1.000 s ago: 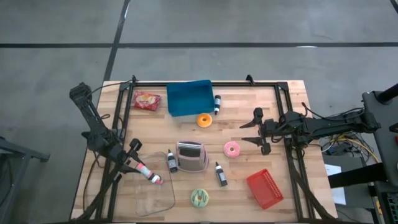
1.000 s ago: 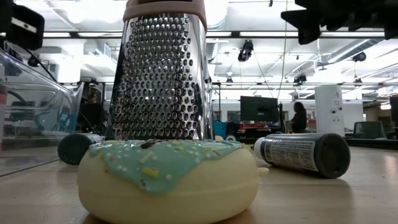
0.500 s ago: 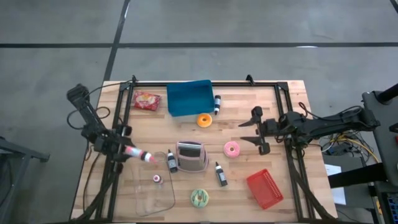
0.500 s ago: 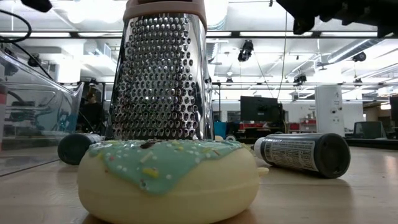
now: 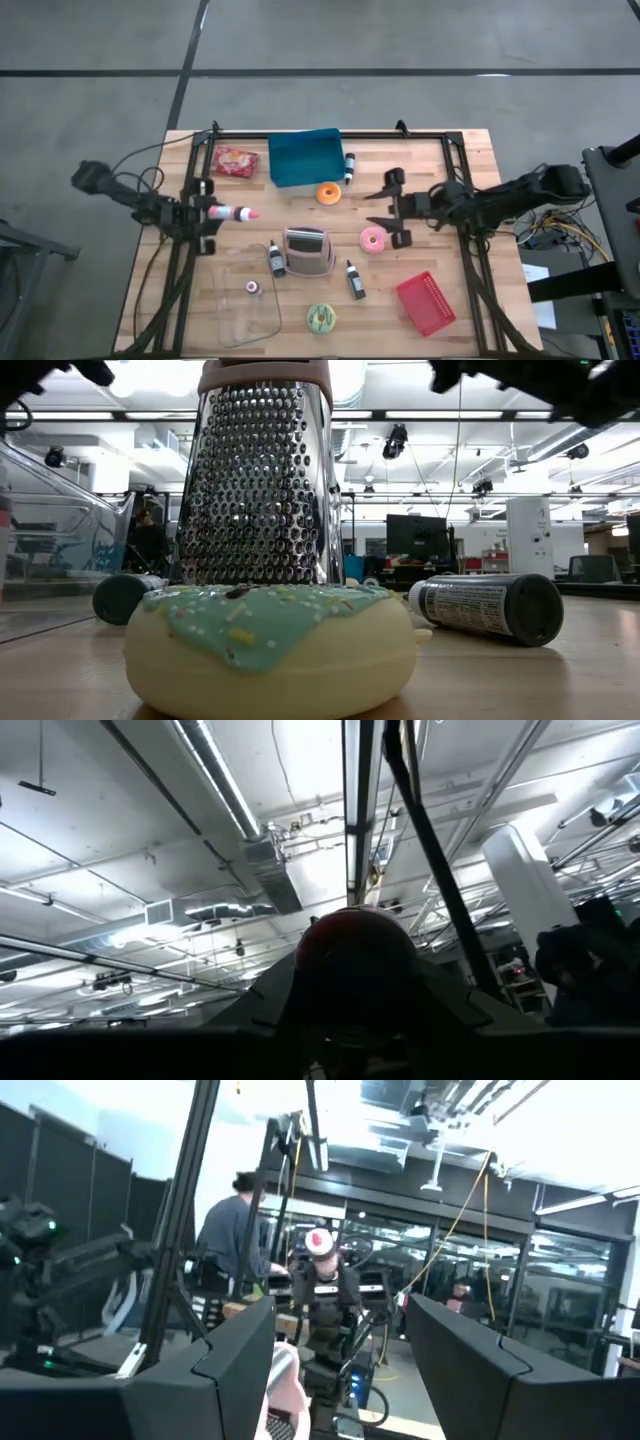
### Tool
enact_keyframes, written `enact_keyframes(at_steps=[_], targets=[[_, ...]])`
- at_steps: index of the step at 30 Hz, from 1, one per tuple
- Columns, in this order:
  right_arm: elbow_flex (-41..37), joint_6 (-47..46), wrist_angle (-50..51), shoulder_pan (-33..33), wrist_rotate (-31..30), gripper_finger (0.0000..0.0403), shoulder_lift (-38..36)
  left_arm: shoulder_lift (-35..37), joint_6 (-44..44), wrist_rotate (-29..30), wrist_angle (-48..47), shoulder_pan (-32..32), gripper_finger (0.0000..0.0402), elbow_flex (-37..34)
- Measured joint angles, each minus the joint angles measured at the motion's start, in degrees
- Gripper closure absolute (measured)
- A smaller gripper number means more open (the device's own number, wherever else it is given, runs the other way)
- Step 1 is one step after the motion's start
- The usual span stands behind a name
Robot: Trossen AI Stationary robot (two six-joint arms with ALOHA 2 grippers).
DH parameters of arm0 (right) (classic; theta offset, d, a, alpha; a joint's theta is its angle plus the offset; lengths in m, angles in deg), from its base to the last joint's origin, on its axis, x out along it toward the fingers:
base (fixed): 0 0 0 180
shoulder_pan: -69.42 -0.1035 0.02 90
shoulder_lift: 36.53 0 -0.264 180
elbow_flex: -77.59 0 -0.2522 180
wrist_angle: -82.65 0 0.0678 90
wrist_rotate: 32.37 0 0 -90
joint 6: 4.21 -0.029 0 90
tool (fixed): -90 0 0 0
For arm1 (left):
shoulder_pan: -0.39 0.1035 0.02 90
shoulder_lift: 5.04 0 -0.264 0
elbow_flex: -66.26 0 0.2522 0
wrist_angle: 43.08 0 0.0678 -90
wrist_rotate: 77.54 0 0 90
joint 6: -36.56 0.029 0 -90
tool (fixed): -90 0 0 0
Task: Pick & Place Food Item
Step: Put the pink food coloring bottle into the transparent bin
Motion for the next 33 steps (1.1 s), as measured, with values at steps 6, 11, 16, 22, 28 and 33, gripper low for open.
enact_keyframes(at_steps=[6, 11, 16, 22, 28, 33], targets=[[9.6, 0.0, 0.6, 3.7, 7.1, 0.0182, 8.7, -8.5, -8.0, -11.1, 3.9, 15.5, 0.0277, 4.8], [15.9, -3.4, 1.8, 8.2, 13.6, 0.0182, 13.1, -16.7, -10.4, -16.6, 5.9, 21.7, 0.0277, 10.2], [21.2, -7.6, 2.1, 11.5, 18.9, 0.0182, 16.7, -26.3, -9.6, -17.6, 9.0, 23.3, 0.0277, 15.5], [24.9, -9.6, 2.2, 12.6, 21.7, 0.0182, 20.5, -35.6, -8.7, -17.8, 12.1, 24.5, 0.0277, 21.4], [26.4, -9.7, 2.5, 12.5, 21.9, 0.0182, 21.1, -39.6, -8.7, -17.6, 12.9, 25.5, 0.0277, 23.6], [26.4, -10.2, 2.5, 12.5, 21.9, 0.0182, 20.6, -41.2, -8.7, -17.2, 13.6, 26.2, 0.0277, 23.7]])
